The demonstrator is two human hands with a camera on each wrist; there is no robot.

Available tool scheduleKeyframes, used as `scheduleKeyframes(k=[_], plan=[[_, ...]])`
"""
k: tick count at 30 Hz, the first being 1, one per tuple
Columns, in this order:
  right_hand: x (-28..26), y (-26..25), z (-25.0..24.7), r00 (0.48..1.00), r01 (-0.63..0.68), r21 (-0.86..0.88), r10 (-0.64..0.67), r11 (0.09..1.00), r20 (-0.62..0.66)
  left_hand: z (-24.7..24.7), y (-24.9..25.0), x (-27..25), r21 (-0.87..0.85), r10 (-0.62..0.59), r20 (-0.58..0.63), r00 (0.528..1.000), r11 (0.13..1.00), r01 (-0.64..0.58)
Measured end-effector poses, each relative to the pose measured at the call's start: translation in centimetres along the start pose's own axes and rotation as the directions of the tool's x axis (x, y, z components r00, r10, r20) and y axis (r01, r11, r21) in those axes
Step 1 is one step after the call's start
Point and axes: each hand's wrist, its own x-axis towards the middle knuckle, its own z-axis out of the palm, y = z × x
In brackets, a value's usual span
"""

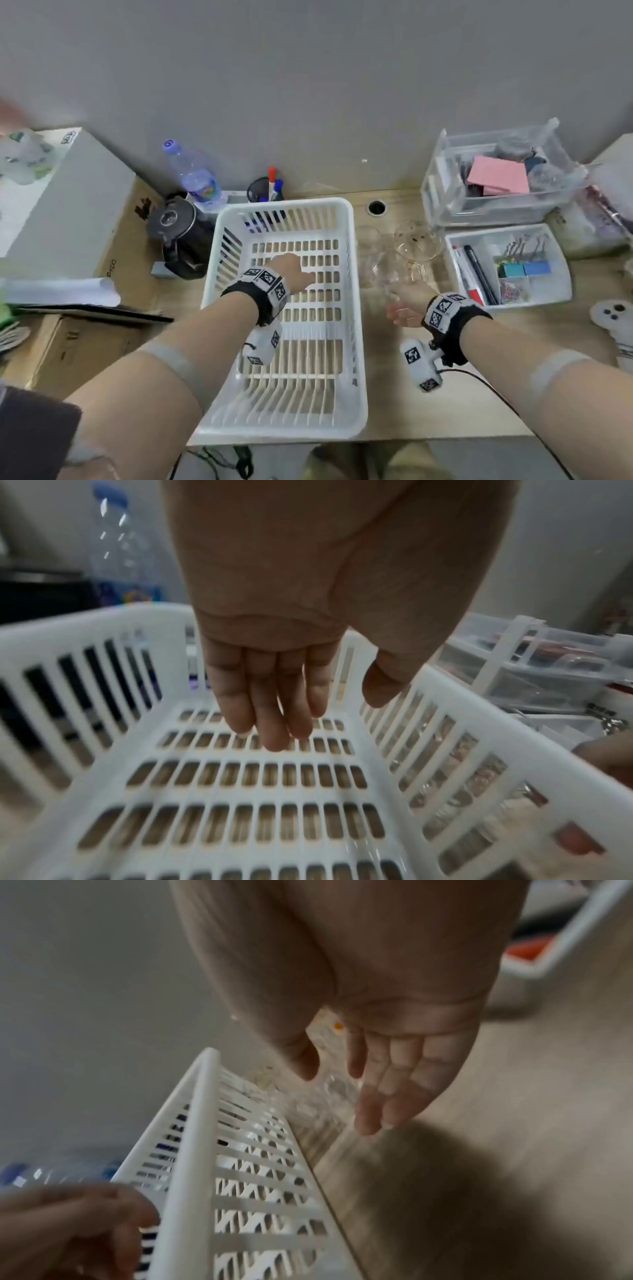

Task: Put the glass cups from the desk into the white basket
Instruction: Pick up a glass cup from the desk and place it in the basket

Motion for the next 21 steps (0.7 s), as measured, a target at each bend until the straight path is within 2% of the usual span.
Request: scheduleKeyframes(k=[5, 8, 12, 17, 21], plan=[[2.1, 1.4, 0.9, 0.998, -0.055, 0.303, 0.041, 0.951, 0.052, 1.1, -0.3, 0.2, -0.076, -0.019, 0.030, 0.999, 0.997, 0.022], [1.9, 1.8, 0.9, 0.998, -0.047, 0.354, 0.034, 0.934, 0.043, 1.0, -0.5, 0.5, -0.087, -0.018, 0.041, 0.999, 0.996, 0.022], [0.7, 1.4, 0.2, 0.999, 0.013, 0.332, -0.025, 0.943, 0.031, -0.2, -0.3, 0.8, -0.227, -0.026, 0.032, 0.999, 0.973, 0.032], [-1.5, 0.4, -1.3, 0.987, 0.157, 0.232, -0.162, 0.960, 0.001, -3.5, 1.8, 0.7, -0.333, 0.020, -0.071, 0.997, 0.942, -0.042], [-3.8, -0.8, -1.9, 0.948, 0.315, 0.135, -0.318, 0.939, 0.001, -6.0, 4.5, 0.6, -0.526, 0.028, -0.060, 0.998, 0.849, -0.055]])
